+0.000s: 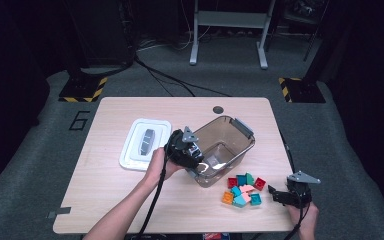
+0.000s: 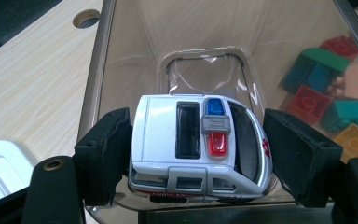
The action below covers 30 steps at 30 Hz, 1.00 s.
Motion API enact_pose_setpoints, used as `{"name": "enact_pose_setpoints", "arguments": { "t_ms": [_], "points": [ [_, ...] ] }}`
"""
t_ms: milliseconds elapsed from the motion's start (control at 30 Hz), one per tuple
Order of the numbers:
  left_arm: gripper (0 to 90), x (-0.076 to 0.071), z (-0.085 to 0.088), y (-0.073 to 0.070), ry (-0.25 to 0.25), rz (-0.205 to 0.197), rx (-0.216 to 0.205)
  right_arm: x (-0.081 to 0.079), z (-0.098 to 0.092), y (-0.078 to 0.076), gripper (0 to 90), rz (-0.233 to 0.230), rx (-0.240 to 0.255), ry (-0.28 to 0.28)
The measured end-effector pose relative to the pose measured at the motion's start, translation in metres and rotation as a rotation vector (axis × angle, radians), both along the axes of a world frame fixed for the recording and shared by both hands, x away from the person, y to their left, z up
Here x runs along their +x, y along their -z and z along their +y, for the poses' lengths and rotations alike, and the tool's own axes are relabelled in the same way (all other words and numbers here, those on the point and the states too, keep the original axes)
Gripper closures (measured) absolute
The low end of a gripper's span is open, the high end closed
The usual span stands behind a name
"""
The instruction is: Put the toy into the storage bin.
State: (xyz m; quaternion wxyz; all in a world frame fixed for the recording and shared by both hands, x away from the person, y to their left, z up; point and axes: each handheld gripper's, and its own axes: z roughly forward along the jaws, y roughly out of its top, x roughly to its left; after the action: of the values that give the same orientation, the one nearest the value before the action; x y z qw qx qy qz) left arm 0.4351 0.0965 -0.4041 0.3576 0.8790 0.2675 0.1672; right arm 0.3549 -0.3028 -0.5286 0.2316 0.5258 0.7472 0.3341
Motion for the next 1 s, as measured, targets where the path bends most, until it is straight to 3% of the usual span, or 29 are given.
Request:
{"name": "enact_pose_setpoints", "arguments": {
  "t_ms": [67,333,600,700,833,1000],
  "points": [
    [24.8,0.0,0.001,0.0,0.001,0.011,-0.007,0.0,0.0,0.0,14.5,0.001,-0.001,0.0],
    [16.0,-0.006,0.01,-0.007,-0.017,-0.012,-0.044,0.0,0.0,0.0,14.7,0.002,0.0,0.001],
    [10.7,-0.021,0.045,-0.02,-0.059,-0.036,-0.11,0.0,0.0,0.0,14.7,0.002,0.002,-0.001],
    [9.4,-0.027,0.065,-0.019,-0.086,-0.042,-0.116,0.0,0.0,0.0,14.7,0.003,0.003,0.002],
    [7.3,-0.033,0.093,-0.01,-0.147,-0.036,-0.141,0.0,0.0,0.0,14.7,0.003,0.004,0.001],
    [5.1,-0.038,0.132,0.017,-0.219,-0.01,-0.126,0.0,0.0,0.0,14.6,0.001,0.001,0.0]
  ]
}}
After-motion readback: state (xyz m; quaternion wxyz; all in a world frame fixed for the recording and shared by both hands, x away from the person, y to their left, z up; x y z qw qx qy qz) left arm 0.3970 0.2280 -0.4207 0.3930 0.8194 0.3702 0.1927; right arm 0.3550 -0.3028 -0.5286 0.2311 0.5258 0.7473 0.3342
